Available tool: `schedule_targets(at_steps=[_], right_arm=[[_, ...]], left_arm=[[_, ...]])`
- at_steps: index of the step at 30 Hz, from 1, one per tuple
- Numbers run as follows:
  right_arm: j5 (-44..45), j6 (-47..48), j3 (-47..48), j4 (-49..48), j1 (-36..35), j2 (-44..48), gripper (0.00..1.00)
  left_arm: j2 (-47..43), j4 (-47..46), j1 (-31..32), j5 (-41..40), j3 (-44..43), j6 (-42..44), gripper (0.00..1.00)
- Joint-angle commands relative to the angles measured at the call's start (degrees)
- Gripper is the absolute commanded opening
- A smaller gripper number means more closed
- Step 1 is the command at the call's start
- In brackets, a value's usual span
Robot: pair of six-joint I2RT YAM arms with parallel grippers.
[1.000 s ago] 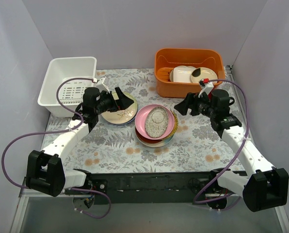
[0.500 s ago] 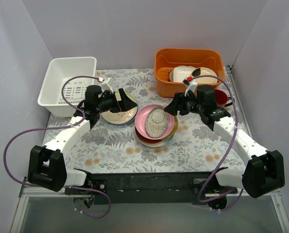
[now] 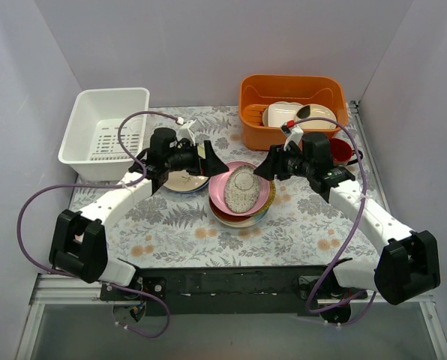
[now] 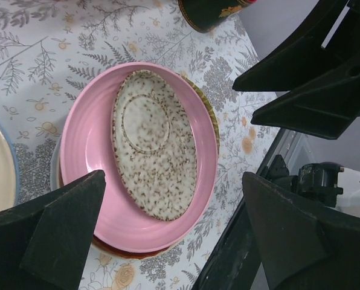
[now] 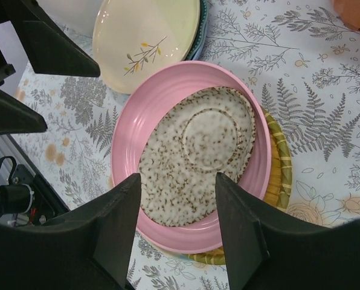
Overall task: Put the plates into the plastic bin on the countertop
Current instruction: Pick up the plate at the center of the board.
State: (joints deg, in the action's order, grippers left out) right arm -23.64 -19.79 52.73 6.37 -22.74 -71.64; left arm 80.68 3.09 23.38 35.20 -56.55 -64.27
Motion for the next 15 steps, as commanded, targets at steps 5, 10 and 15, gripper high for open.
schedule_targets(at_steps=[5, 10, 15], right_arm=[[0.3, -0.5, -1.0, -0.8, -0.3, -0.3, 0.58], [0.3, -0.3, -1.5, -0.8, -0.3, -0.6, 0.58], [0.3, 0.0, -1.8, -0.9, -0.3, -0.7, 0.59]], left_arm=[[4.7, 1.4, 3.0, 1.1, -3.3, 1.9, 0.92], [8.2, 0.2, 4.1, 1.2, -3.3, 1.7, 0.88], [11.0, -1.4, 5.2, 1.1, -4.3, 1.2, 0.85]])
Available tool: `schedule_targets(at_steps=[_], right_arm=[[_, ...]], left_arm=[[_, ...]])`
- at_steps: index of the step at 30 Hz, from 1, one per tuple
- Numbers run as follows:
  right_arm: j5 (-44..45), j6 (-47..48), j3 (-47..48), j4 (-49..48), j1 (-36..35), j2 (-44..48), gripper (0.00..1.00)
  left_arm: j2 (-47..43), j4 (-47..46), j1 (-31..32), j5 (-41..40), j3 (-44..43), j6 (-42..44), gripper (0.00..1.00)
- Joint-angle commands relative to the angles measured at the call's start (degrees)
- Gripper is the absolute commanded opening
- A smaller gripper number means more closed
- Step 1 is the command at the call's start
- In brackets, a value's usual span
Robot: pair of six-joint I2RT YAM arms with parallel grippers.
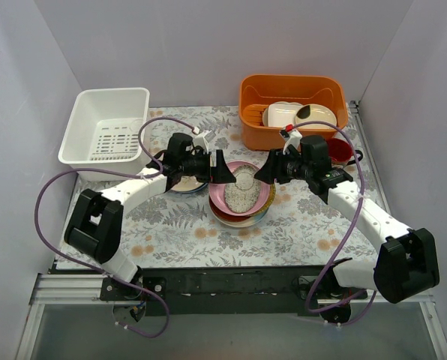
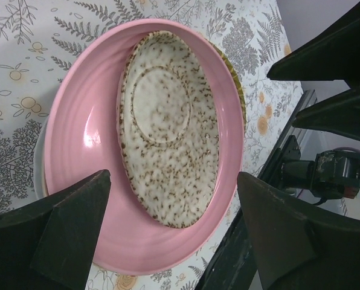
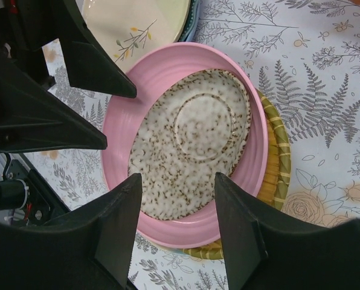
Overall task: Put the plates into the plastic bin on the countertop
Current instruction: Pick up the plate at the center of the board.
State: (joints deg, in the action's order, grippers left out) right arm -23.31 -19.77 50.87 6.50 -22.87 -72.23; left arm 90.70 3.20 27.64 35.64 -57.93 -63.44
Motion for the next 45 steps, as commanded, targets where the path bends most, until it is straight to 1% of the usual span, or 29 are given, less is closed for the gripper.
schedule_targets(at_steps=[1, 9, 16, 17, 22, 24, 26, 29, 30, 34, 45], right_arm=[[0.1, 0.0, 0.0, -1.1, -0.2, 0.0, 0.59], [0.7, 0.5, -0.4, -0.6, -0.1, 0.0, 0.6], [1.2, 1.1, -0.6, -0.3, -0.1, -0.2, 0.61], [1.1, 1.2, -0.5, -0.2, -0.1, -0.4, 0.61], [0.5, 1.4, -0.6, -0.1, -0.1, -0.8, 0.61], [-0.1, 1.4, -0.9, -0.5, -0.1, -1.1, 0.61], [-1.3, 1.1, -1.3, -1.7, -0.1, -1.5, 0.61], [-4.0, 0.4, -2.0, -3.5, -0.1, -2.1, 0.6], [-4.5, 0.3, -2.1, -3.8, -0.1, -2.4, 0.6], [-6.2, -0.2, -2.8, -4.8, 0.0, -4.1, 0.58], [-4.3, 0.1, -3.9, -3.7, -0.1, -9.2, 0.55]], left_arm=[[1.5, -1.4, 1.3, 0.7, -3.1, 0.2, 0.84], [6.3, -1.5, 3.6, -4.3, -6.0, 0.6, 0.79], [8.9, -2.9, 4.3, -7.1, -6.2, -0.2, 0.7], [9.1, -4.7, 4.3, -7.4, -6.0, -0.2, 0.7], [10.5, -6.0, 4.3, -7.5, -5.6, -0.5, 0.65], [10.8, -6.7, 4.3, -7.1, -5.7, -0.8, 0.6], [11.3, -7.2, 4.3, -6.7, -5.6, -1.0, 0.57], [11.8, -7.2, 4.3, -6.3, -5.9, -1.1, 0.54], [11.8, -7.1, 4.3, -6.3, -5.8, -1.1, 0.52], [12.0, -7.2, 4.3, -5.8, -5.9, -1.2, 0.48], [13.8, -5.8, 4.3, -4.5, -7.4, -1.4, 0.28]])
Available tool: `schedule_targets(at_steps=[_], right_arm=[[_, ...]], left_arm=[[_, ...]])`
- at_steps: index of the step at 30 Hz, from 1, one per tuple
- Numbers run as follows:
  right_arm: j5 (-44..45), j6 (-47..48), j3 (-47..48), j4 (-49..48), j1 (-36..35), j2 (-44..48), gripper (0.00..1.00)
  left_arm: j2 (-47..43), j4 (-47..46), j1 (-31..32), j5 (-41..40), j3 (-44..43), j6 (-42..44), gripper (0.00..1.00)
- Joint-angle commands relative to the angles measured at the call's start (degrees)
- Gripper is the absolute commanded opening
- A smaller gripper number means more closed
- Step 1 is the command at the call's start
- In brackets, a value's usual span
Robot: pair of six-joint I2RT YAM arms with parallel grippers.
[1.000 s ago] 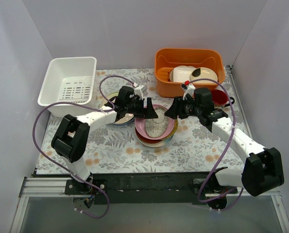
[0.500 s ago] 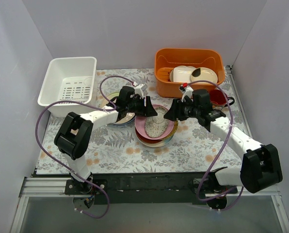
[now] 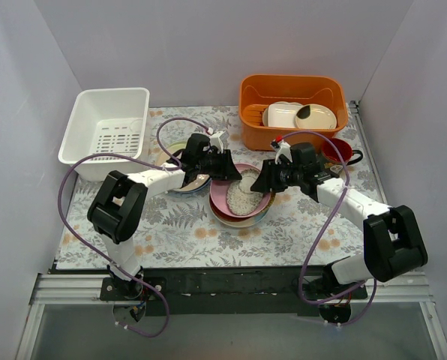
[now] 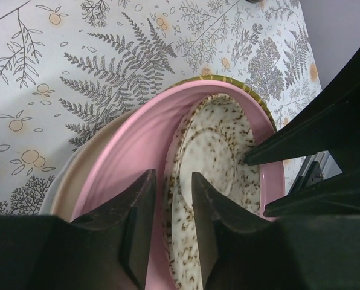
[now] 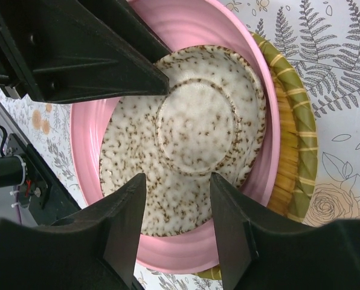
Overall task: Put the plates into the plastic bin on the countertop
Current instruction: Pick up the plate at the center of the board.
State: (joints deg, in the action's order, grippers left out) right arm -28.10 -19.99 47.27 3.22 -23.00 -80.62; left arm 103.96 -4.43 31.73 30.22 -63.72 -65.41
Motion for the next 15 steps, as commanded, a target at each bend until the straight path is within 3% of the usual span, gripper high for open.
schedule_targets(at_steps=[1, 9, 11, 15], right_arm=[[0.6, 0.3, -0.3, -0.6, 0.1, -1.0, 0.55], [-0.2, 0.3, -0.1, -1.4, 0.1, -1.9, 0.54], [-0.7, 0.4, -0.3, -2.0, 0.1, -1.2, 0.54], [-2.7, 0.4, -1.3, -4.7, 0.1, 0.9, 0.66]], left_arm=[[0.6, 2.0, 0.2, 0.9, -1.7, 0.5, 0.26], [0.8, 4.1, 0.4, -0.2, -2.6, 1.6, 0.0], [0.5, 4.1, 0.4, -0.9, -2.6, 1.7, 0.0], [-0.5, 5.8, 0.4, -2.2, -2.5, 1.3, 0.0]])
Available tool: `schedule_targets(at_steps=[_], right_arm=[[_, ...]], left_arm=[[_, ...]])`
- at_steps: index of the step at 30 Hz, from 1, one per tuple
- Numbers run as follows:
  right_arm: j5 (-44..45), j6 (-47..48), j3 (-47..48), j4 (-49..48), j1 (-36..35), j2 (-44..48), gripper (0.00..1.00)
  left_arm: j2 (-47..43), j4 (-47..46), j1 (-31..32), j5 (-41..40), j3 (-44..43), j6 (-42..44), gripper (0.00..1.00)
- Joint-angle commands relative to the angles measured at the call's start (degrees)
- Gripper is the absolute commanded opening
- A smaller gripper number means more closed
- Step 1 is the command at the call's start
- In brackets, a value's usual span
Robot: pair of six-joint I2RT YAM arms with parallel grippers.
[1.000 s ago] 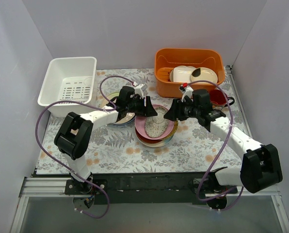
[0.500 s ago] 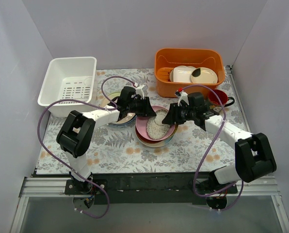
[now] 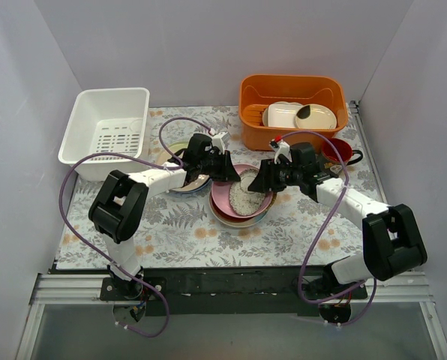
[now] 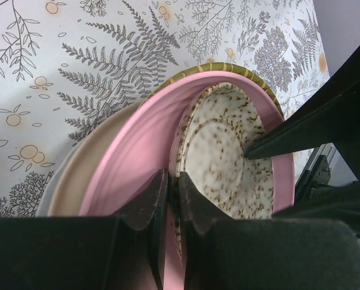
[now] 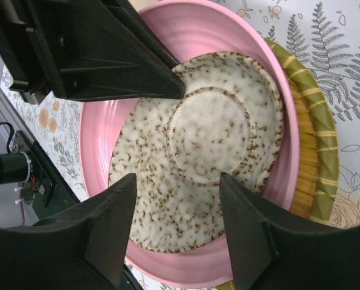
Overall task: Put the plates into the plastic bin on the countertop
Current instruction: Pick up the plate at the center of the board.
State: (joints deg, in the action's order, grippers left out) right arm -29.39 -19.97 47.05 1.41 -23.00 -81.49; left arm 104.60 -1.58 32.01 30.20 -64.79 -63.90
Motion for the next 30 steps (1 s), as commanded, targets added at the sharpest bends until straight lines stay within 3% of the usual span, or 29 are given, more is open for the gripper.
schedule_targets(at_steps=[1, 6, 9, 26, 30], right_arm=[[-1.7, 0.4, -1.3, -3.3, 0.1, 2.8, 0.69], [-1.7, 0.2, -3.6, -5.9, 0.1, 6.2, 0.82], [-1.3, 0.2, -3.7, -6.0, 0.1, 7.4, 0.85], [-0.5, -0.9, -4.9, -7.8, 0.1, 13.2, 0.88], [3.4, -0.1, -4.6, -5.8, 0.1, 15.1, 0.88]], left_arm=[[-1.4, 2.9, 0.1, -2.2, -1.4, -0.3, 0.0], [-2.9, 3.0, 0.1, -2.7, -1.0, -0.6, 0.0], [-4.9, 2.5, 0.1, -3.3, -0.7, -1.3, 0.0], [-11.8, 2.9, 0.1, -5.1, -0.7, -1.6, 0.0], [-12.9, 3.4, 0.1, -6.8, -0.8, -1.6, 0.0]])
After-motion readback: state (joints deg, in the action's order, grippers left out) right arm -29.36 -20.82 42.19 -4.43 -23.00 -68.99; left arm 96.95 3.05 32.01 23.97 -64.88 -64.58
